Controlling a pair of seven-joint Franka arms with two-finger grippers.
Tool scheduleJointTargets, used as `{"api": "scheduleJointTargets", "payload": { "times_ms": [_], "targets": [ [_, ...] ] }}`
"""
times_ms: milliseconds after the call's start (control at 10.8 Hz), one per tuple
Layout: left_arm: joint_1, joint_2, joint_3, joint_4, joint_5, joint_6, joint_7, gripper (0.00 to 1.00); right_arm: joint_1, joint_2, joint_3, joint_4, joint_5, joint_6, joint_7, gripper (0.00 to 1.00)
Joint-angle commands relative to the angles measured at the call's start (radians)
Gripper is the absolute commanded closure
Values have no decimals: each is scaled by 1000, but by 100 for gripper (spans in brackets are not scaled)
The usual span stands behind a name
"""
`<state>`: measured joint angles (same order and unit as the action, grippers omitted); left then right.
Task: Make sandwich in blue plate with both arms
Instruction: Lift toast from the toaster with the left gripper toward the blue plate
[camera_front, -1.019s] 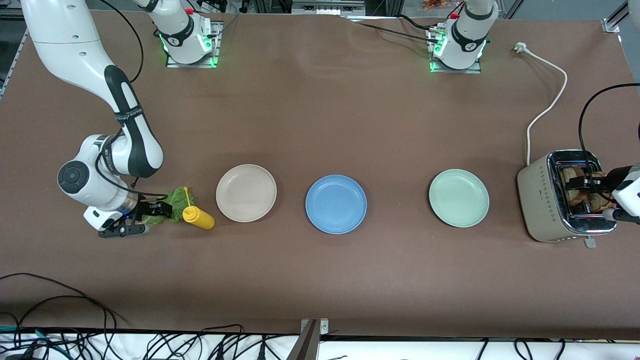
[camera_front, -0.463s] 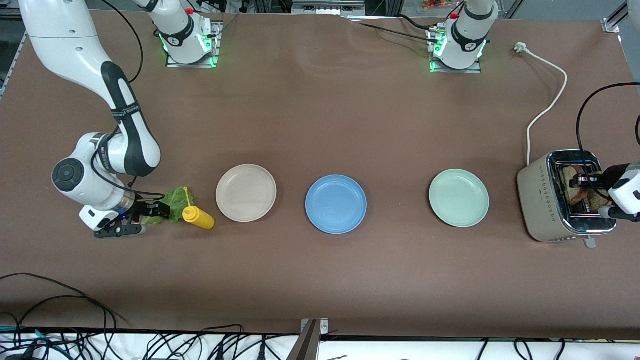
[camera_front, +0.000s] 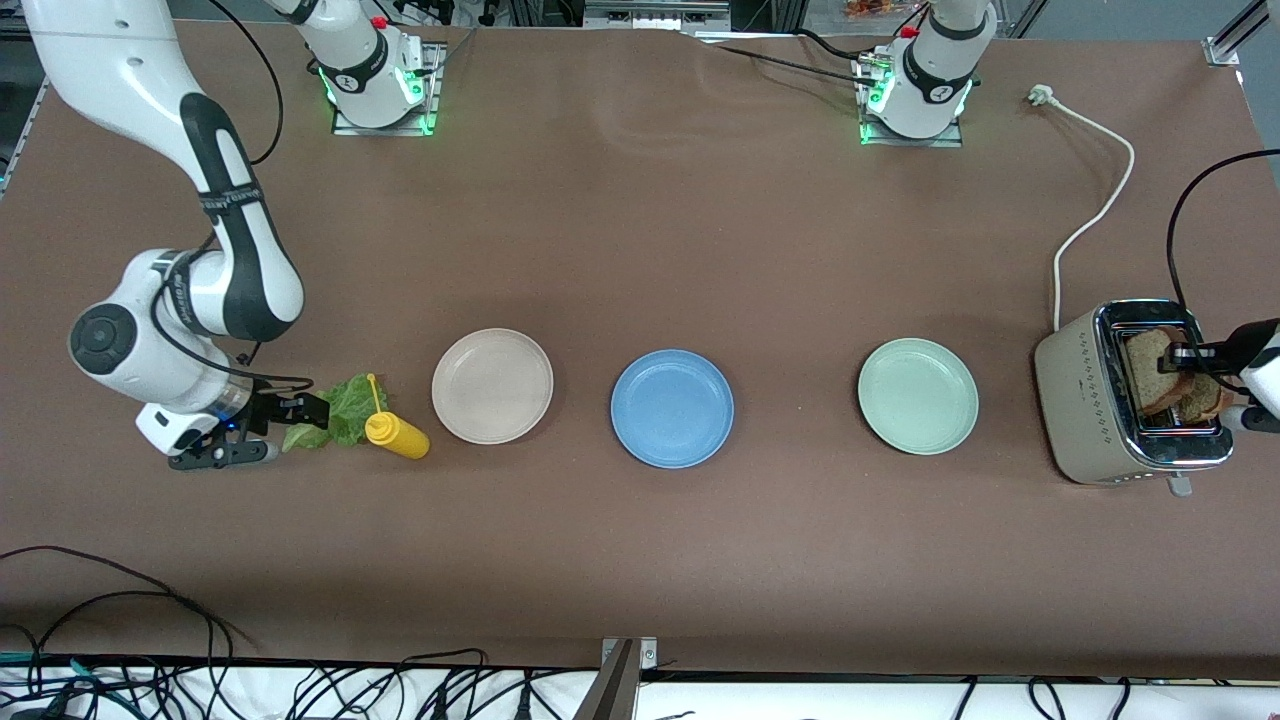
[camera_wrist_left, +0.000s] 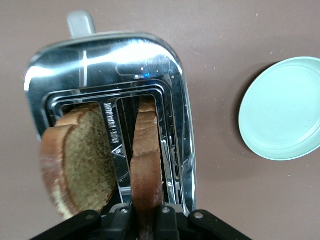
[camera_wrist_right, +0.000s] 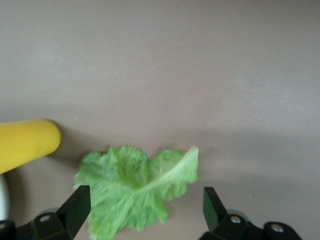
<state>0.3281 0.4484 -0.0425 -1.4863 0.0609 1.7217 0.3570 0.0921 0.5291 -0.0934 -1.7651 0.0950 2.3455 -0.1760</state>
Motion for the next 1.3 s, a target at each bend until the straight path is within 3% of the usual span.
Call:
{"api": "scheduleJointTargets", "payload": {
  "times_ms": [0, 185, 371, 648, 834, 1019, 1204],
  "targets": [
    [0, -43, -14, 47, 25, -80, 10, 100, -14, -130, 12, -11, 18, -148, -10, 0],
    [-9, -53, -25, 93, 25, -140, 10, 100, -14, -185, 9, -5, 17, -225, 15, 0],
    [-49, -59, -27, 136, 24, -197, 10, 100, -17, -169, 8, -5, 17, -218, 10, 0],
    [-179, -95, -31, 175, 8, -278, 0, 100, -22, -176, 8, 1, 17, -221, 4, 0],
    [-266, -105, -80, 176, 2, -301, -7, 100, -22, -170, 8, 1, 17, -221, 4, 0],
    [-277, -96, -166, 170, -114, -301, -83, 100, -23, -161, 8, 1, 15, -215, 4, 0],
    [-338, -47, -192, 164, -263, -301, -211, 100, -23, -141, 8, 1, 15, -195, 4, 0]
  ]
}}
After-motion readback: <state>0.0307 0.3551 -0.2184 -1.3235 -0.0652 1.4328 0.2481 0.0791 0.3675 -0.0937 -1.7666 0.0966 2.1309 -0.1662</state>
